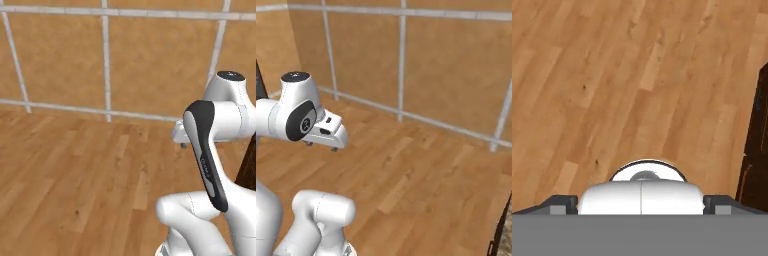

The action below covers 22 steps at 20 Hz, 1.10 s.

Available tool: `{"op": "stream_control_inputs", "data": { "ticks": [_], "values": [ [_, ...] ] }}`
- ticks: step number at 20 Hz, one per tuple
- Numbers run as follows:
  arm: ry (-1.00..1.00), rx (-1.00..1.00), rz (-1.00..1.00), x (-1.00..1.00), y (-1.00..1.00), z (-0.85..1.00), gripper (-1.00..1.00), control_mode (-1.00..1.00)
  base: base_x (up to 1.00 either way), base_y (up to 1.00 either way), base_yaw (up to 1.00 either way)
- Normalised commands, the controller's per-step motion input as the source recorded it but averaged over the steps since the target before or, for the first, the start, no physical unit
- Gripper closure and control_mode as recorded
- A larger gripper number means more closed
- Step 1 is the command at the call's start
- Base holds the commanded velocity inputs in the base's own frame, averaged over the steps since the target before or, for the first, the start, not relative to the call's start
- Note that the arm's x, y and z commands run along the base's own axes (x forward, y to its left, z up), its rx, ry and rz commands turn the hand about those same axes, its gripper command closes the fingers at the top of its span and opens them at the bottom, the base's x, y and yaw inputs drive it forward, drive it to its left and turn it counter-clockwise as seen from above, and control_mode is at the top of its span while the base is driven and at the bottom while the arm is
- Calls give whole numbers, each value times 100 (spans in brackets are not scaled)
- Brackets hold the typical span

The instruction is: Navigate to the microwave.

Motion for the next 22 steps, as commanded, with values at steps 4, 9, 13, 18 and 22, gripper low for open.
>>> {"op": "stream_control_inputs", "data": {
  "ticks": [4, 9, 13, 18, 22],
  "values": [
    [0, 0, 0, 0, 0, 0, -100, 100, -26, 0, 100],
    [0, 0, 0, 0, 0, 0, -100, 100, -13, 0, 100],
    [0, 0, 0, 0, 0, 0, -100, 100, -1, 0, 95],
    [0, 0, 0, 0, 0, 0, -100, 100, 0, 0, 54],
    [0, 0, 0, 0, 0, 0, -100, 100, 19, 5, 29]
  ]
}}
